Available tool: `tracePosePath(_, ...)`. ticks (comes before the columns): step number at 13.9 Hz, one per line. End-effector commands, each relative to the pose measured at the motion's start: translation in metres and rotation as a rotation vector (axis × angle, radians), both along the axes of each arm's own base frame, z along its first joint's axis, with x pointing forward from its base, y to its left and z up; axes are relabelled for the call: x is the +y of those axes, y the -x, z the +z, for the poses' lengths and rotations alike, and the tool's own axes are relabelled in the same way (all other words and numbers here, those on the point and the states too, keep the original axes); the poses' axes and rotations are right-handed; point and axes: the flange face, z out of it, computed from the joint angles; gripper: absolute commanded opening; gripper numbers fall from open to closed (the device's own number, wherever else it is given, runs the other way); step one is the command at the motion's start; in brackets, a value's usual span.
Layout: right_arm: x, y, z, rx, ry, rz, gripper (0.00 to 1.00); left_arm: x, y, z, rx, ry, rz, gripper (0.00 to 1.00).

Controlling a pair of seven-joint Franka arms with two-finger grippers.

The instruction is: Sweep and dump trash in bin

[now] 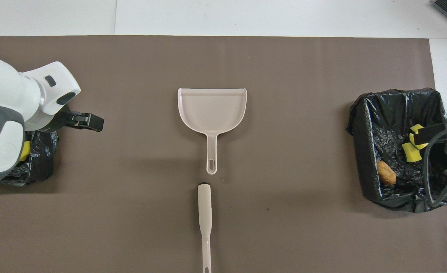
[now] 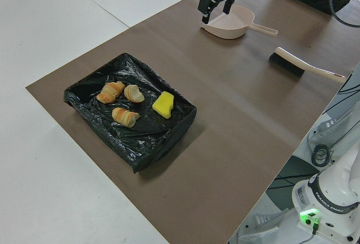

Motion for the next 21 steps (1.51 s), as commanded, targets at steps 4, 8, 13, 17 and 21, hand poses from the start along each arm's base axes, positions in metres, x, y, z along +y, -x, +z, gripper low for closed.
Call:
tracePosePath(4,0.001,0.005,0.0,0.0,-0.02,-0.022,1.0,0.037,0.041,0.058,0.089,-0.03,0.055,1.0)
tracePosePath(8,0.001,0.005,0.0,0.0,-0.02,-0.022,1.0,0.047,0.058,0.054,0.115,-0.039,0.059,1.0)
tracePosePath(13,0.0,0.006,0.0,-0.001,-0.019,-0.022,1.0,0.069,0.053,0.083,0.056,0.007,0.105,1.0)
tracePosePath(17,0.001,0.005,0.0,0.0,-0.02,-0.022,1.0,0.071,0.051,0.105,0.018,0.018,0.108,1.0)
tracePosePath(21,0.001,0.005,0.0,0.0,-0.02,-0.022,1.0,0.068,0.05,0.106,0.008,0.038,0.11,1.0)
